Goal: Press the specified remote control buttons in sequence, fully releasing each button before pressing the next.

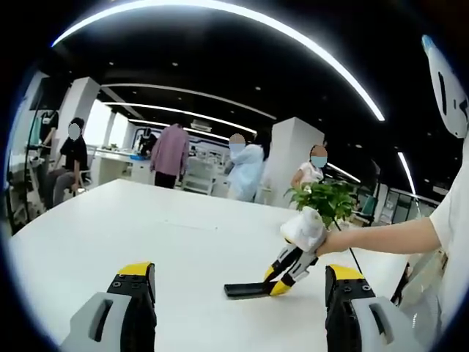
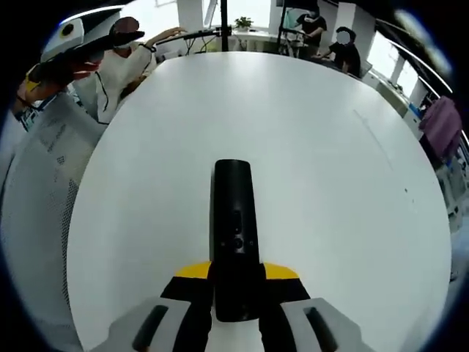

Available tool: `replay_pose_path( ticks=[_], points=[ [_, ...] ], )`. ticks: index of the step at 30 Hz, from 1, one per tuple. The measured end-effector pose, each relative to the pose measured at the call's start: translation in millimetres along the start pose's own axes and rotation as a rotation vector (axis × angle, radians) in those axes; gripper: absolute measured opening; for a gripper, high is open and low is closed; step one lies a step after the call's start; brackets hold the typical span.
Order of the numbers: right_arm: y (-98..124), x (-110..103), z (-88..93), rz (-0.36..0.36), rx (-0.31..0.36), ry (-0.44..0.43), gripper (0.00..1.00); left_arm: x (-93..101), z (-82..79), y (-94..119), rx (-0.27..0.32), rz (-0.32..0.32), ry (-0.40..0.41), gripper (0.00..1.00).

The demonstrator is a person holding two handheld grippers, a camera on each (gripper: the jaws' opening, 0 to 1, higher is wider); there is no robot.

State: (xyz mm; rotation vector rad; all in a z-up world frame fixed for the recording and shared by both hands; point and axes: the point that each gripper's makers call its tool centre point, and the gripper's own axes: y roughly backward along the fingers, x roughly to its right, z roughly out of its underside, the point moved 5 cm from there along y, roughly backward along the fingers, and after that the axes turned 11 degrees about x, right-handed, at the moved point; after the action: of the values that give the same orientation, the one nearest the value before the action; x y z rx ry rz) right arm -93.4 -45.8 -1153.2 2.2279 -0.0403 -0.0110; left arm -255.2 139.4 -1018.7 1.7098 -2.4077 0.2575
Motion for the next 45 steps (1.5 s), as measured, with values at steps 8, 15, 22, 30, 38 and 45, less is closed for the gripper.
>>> replay_pose_path(
  ticks=[8,15,22,30,38,45],
  points=[
    [7.0,-14.9,-3.5,0.186,0.268,-0.222,0.31,-5.3,4.8,0.9,-0.005,-0.016,0.011,1.00],
    [60.6,-25.3,-10.2,0.451,0.516,-0.328,0.52,-7.2,8.6,1.6,-0.007,-0.017,0.021,1.00],
    [117.3,-44.7,-15.5,0.665,0.663,-0.337,0.79,-10.2,9.9,2.6,-0.002,-0.023,0.026,1.00],
    [163.0,-81.6,-12.8,0.822,0.746,-0.333,0.93,-12.3,8.6,4.3,0.009,-0.030,0.024,1.00],
    [179.3,-119.5,-5.2,0.880,0.765,-0.375,0.99,-12.9,6.2,5.7,0.014,-0.034,0.021,1.00],
    [189.4,-146.0,-0.5,0.910,0.757,-0.394,0.99,-12.6,4.8,6.8,0.015,-0.039,0.017,1.00]
  ],
)
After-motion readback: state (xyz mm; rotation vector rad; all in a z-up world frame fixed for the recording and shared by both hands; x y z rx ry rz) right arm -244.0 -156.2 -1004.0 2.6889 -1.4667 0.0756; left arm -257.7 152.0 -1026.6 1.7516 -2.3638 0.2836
